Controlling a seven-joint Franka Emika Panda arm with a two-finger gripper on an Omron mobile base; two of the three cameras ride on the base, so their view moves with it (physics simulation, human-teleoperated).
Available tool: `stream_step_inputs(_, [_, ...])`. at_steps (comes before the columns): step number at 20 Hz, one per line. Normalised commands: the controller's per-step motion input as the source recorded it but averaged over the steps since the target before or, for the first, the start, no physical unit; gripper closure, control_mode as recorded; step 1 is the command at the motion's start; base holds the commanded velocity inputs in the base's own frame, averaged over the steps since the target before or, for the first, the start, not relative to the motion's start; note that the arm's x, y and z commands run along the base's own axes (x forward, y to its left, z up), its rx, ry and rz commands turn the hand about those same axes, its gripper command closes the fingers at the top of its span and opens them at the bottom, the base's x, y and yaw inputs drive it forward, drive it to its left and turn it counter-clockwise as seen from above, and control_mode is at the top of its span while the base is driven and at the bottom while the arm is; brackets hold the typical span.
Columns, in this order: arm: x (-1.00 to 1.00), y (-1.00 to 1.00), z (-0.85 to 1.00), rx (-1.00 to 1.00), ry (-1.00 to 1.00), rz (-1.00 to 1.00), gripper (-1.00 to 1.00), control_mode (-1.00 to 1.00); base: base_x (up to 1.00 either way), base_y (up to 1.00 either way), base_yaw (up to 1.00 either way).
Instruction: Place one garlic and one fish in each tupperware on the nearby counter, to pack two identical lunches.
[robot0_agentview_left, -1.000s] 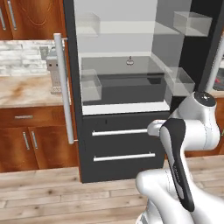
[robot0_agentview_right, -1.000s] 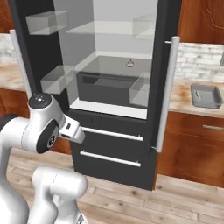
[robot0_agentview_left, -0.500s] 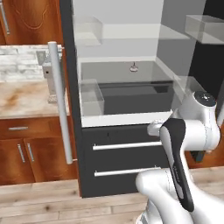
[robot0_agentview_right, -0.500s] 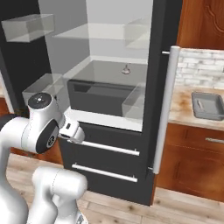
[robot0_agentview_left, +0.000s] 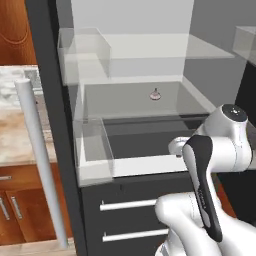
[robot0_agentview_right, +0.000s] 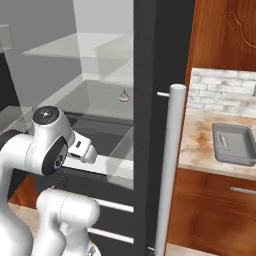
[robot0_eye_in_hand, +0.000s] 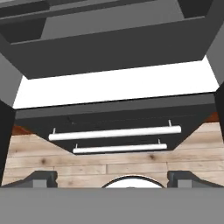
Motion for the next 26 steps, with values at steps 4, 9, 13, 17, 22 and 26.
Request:
stream_step_inputs(4, [0.0,0.0,0.0,0.0,0.0,0.0,-1.0,1.0,0.85,0.0,-0.05])
stream_step_inputs(9, [0.0,0.0,0.0,0.0,0.0,0.0,-1.0,1.0,0.31,0.0,-0.02])
stream_step_inputs(13, [0.06,0.0,-0.02,0.0,-0.02,-0.01,-1.0,-1.0,0.2,0.0,-0.02])
stream_step_inputs(17, [0.27,0.0,0.04,-0.02,-0.17,-0.02,-1.0,-1.0,0.0,0.0,0.0])
stream_step_inputs(22, [0.46,0.0,0.12,-0.03,-0.21,-0.03,-1.0,-1.0,0.0,0.0,0.0])
stream_step_inputs(26, [0.53,0.0,0.13,-0.05,-0.18,-0.03,-1.0,-1.0,0.0,0.0,0.0])
